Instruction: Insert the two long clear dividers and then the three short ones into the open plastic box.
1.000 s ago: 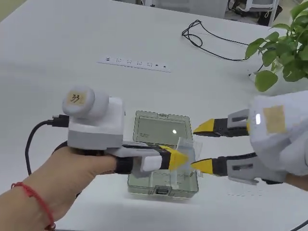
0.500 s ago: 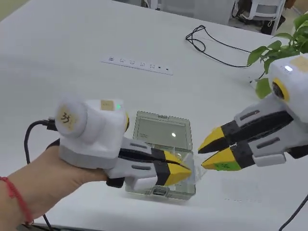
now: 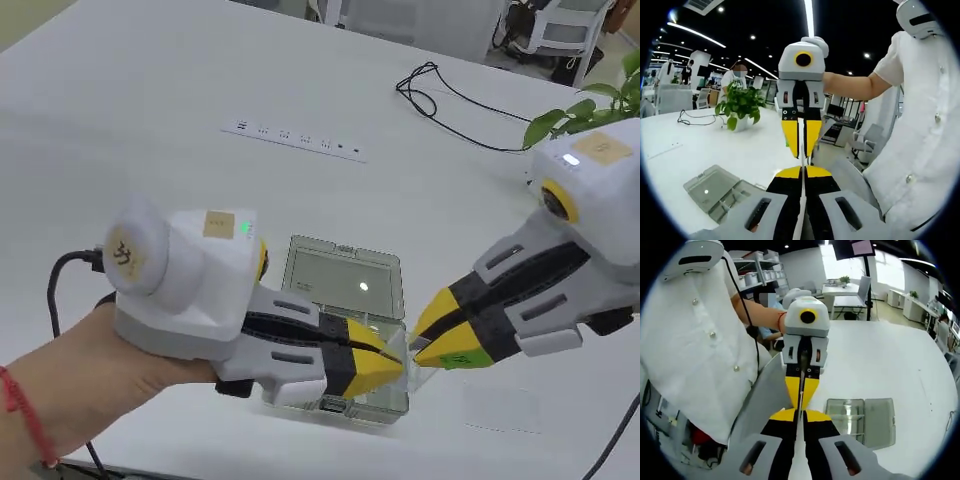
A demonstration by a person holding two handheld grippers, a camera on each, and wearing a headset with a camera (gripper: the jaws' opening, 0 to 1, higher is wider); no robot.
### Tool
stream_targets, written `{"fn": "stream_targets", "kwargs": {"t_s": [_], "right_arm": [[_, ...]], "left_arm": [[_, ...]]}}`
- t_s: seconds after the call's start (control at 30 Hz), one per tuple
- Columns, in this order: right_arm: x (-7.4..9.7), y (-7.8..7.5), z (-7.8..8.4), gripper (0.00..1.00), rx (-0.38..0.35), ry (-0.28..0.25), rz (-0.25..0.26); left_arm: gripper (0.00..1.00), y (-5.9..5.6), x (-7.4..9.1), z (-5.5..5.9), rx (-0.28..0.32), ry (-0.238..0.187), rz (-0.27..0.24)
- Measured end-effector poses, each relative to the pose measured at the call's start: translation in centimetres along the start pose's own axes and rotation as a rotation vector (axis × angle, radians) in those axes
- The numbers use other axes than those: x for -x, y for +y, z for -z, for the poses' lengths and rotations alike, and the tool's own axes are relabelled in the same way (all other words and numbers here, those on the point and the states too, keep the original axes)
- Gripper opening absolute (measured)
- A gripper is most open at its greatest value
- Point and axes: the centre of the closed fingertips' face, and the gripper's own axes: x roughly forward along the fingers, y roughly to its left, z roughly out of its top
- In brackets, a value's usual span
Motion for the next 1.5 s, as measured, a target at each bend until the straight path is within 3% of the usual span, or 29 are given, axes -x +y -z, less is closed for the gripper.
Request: {"fn": "stream_targets", "kwargs": {"t_s": [0.5, 0.97, 1.5], "right_arm": [[-0.4, -0.4, 0.6, 0.03, -0.006, 0.004, -0.011], [-0.8, -0.5, 0.6, 0.03, -0.004, 0.004, 0.001], [-0.2, -1.3, 0.3, 0.03, -0.015, -0.016, 0.053]], "left_arm": [[0.0, 0.1, 0.2, 0.7, -0.013, 0.009, -0.023], [0.0, 0.3, 0.5, 1.0, 0.013, -0.004, -0.059], [0.13, 1.5, 2.5, 1.8, 0.028, 0.015, -0.152]]}}
